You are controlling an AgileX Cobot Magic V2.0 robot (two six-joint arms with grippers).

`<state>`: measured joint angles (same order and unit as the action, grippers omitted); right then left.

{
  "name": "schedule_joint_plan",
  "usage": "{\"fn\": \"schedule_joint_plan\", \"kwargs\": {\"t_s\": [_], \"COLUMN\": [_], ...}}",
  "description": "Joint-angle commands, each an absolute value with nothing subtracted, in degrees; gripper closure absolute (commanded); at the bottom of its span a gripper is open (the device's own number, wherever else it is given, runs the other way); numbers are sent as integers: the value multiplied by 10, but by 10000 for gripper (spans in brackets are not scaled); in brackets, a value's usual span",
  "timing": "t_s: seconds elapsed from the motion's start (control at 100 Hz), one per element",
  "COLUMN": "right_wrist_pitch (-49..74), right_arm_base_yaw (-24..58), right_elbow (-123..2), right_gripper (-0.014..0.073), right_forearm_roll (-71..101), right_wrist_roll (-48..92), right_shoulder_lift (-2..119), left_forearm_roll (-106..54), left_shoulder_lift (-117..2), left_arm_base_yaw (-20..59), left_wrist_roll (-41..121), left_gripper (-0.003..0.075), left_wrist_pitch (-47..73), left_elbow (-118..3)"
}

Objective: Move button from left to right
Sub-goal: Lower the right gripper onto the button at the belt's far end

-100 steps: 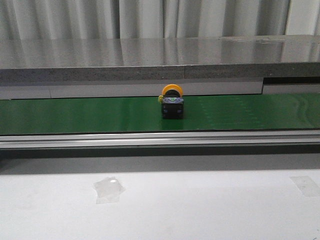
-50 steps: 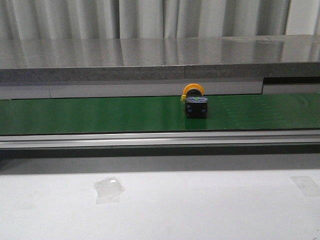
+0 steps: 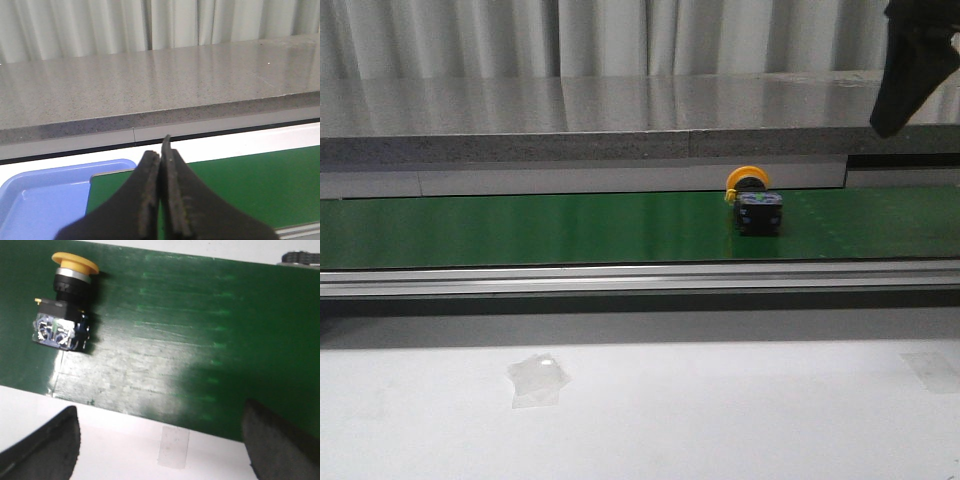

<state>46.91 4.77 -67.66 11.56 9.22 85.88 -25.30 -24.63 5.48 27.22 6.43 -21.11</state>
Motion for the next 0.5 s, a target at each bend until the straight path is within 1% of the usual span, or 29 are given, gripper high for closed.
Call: {"fn": "schedule_joint_plan", "kwargs": {"t_s": [0.0, 0.49], "right_wrist_pitch": [449, 426], "right_arm_base_yaw": [61, 110], "right_elbow": [-712, -780], "right_gripper": [-52, -52], "right_forearm_roll": [125, 114], "right_wrist_roll": [114, 116], "right_shoulder_lift": [865, 968], "left_forearm_roll": [-260, -260], "left_shoulder_lift": [-248, -248], "left_arm_base_yaw": [58, 58], "left_wrist_roll": [271, 271], "left_gripper": [740, 740], "left_wrist_pitch": [19, 19], "left_elbow": [-226, -226]}}
